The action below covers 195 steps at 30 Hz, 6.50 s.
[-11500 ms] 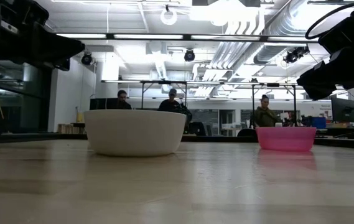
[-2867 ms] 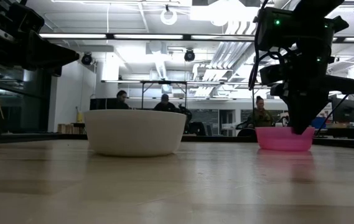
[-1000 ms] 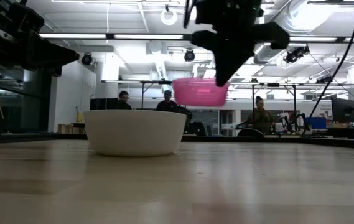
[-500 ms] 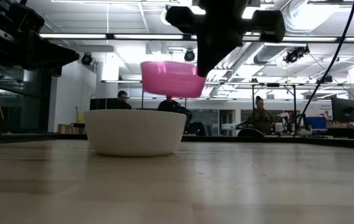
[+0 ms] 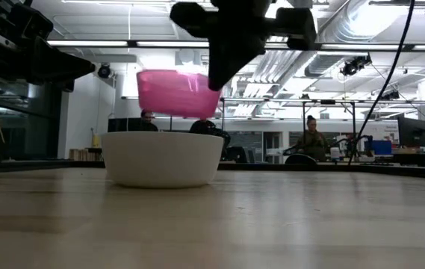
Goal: Nest bowls inside each other
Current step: Stack the pink bowl on top of the blue bowl on the table, then stack the purple bowl on top of the pink bowl on the table
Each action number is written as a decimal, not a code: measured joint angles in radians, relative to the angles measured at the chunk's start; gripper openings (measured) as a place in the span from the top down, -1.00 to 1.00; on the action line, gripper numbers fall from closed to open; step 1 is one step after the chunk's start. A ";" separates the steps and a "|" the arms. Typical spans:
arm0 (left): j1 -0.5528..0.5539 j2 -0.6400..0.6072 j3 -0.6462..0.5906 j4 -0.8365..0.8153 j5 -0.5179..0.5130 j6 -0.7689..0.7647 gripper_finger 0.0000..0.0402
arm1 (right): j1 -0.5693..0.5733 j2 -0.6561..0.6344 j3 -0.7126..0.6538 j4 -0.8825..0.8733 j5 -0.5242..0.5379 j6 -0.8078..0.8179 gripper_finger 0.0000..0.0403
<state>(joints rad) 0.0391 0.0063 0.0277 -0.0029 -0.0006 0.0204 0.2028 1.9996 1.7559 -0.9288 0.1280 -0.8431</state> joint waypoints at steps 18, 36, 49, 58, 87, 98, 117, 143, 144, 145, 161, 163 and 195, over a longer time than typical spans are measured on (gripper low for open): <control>0.000 0.000 0.000 0.000 0.000 0.000 0.71 | 0.000 0.096 0.046 0.017 -0.086 -0.036 0.98; 0.000 0.000 0.000 0.000 0.000 0.000 0.71 | -0.033 0.121 0.046 0.036 -0.102 -0.013 0.98; 0.000 0.000 0.000 0.000 0.000 0.000 0.71 | -0.034 0.124 0.046 0.053 -0.107 0.035 0.82; 0.000 0.000 0.000 0.000 0.000 0.000 0.71 | -0.033 0.130 0.046 0.084 -0.101 0.031 0.69; 0.000 0.000 0.000 0.000 0.000 0.000 0.71 | -0.002 0.130 0.046 0.087 -0.167 0.132 0.66; 0.000 0.000 0.000 0.000 0.000 0.000 0.71 | -0.005 0.130 0.046 0.107 -0.154 0.091 0.66; 0.000 0.000 0.000 0.000 0.000 0.000 0.71 | -0.014 0.140 0.045 0.118 0.003 0.066 0.66; 0.000 0.004 0.000 -0.001 -0.005 0.000 0.71 | -0.029 -0.248 -0.462 0.150 -0.013 1.001 0.66; 0.000 0.004 0.000 -0.001 -0.006 0.000 0.71 | -0.022 -0.275 -0.508 0.176 0.003 1.040 0.66; 0.000 0.005 0.000 -0.001 -0.005 0.000 0.71 | -0.016 -0.292 -0.538 0.180 0.018 1.075 0.66; 0.000 0.005 0.000 -0.001 -0.008 0.000 0.71 | 0.108 -0.498 -0.714 0.091 0.089 1.293 0.66; 0.000 0.005 0.000 0.000 -0.008 0.000 0.71 | 0.124 -0.500 -0.715 0.083 0.091 1.293 0.66; 0.000 0.005 0.000 0.000 -0.008 0.000 0.71 | 0.407 -0.717 -0.921 -0.057 0.079 1.856 0.66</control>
<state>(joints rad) 0.0387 0.0109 0.0277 -0.0032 -0.0082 0.0207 0.6097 1.2822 0.8353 -0.9861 0.2069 1.0127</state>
